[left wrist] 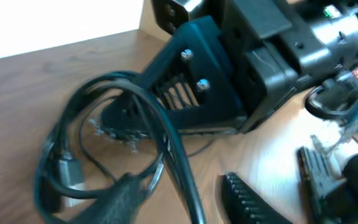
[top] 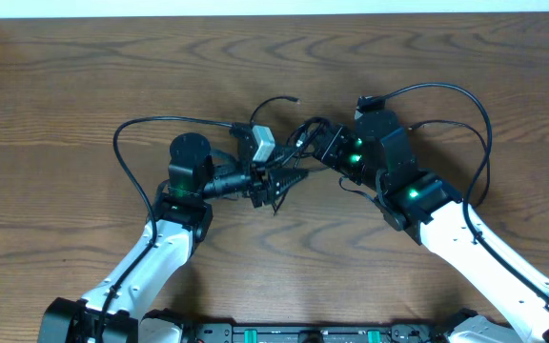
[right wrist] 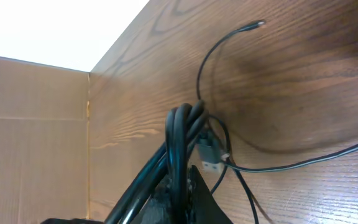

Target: Untangle cables

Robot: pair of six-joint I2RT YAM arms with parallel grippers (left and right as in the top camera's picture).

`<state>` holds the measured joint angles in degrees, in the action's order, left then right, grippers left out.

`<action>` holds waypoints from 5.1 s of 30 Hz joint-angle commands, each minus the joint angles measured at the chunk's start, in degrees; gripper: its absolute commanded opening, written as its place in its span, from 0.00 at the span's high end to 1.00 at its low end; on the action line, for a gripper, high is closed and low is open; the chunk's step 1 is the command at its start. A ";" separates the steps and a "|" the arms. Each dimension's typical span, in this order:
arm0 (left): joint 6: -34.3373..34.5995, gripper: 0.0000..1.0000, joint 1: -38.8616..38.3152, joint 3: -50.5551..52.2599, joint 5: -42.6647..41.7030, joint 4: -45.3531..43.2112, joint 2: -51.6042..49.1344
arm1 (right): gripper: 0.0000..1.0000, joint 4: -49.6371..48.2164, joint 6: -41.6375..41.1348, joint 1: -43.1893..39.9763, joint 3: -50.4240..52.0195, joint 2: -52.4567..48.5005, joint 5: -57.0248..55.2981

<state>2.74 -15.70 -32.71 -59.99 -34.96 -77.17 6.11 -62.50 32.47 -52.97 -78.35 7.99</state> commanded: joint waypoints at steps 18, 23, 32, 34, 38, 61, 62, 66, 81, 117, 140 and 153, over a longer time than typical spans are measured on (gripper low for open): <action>-0.55 0.93 -0.13 -0.55 10.10 -0.22 0.11 | 0.99 8.09 4.52 -0.22 -0.37 -0.22 -4.92; -0.55 0.93 -0.11 -0.55 11.65 -0.24 0.11 | 0.99 13.18 4.52 -0.22 -0.37 -0.22 -8.92; -0.52 0.93 -0.13 -0.55 11.61 -0.22 0.11 | 0.99 16.87 5.40 -0.22 -0.37 -0.22 -12.59; -0.52 0.93 -0.13 -0.55 11.63 -0.22 0.11 | 0.99 16.87 5.40 -0.22 -0.37 -0.22 -12.59; -0.52 0.93 -0.13 -0.55 11.61 -0.22 0.11 | 0.99 16.87 5.40 -0.22 -0.37 -0.22 -12.59; -0.52 0.89 -0.13 -0.55 11.61 -0.20 0.11 | 0.99 16.87 5.40 -0.22 -0.37 -0.22 -12.57; -0.52 0.92 -0.13 -0.55 11.61 -0.20 0.11 | 0.99 16.87 5.40 -0.22 -0.37 -0.22 -12.59; -0.52 0.92 -0.13 -0.55 11.61 -0.20 0.11 | 0.99 16.87 5.40 -0.22 -0.37 -0.22 -12.59; 0.57 0.43 -0.17 -0.55 2.75 0.90 0.11 | 0.99 11.82 17.38 -0.22 -0.37 -0.22 -19.26; 0.48 0.67 -3.63 -0.55 4.13 1.53 0.11 | 0.99 2.71 26.80 3.43 -0.37 -0.42 -12.17; 0.31 0.93 -3.61 -0.55 8.72 1.51 0.11 | 0.99 5.20 26.82 3.63 -0.37 -0.42 -12.20; 0.35 0.93 -3.61 -0.55 30.84 2.10 0.11 | 0.99 15.87 27.91 3.58 -0.37 -0.42 -14.05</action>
<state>3.16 -19.42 -32.71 -38.17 -33.01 -77.14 20.86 -36.12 35.48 -52.97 -78.37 -4.95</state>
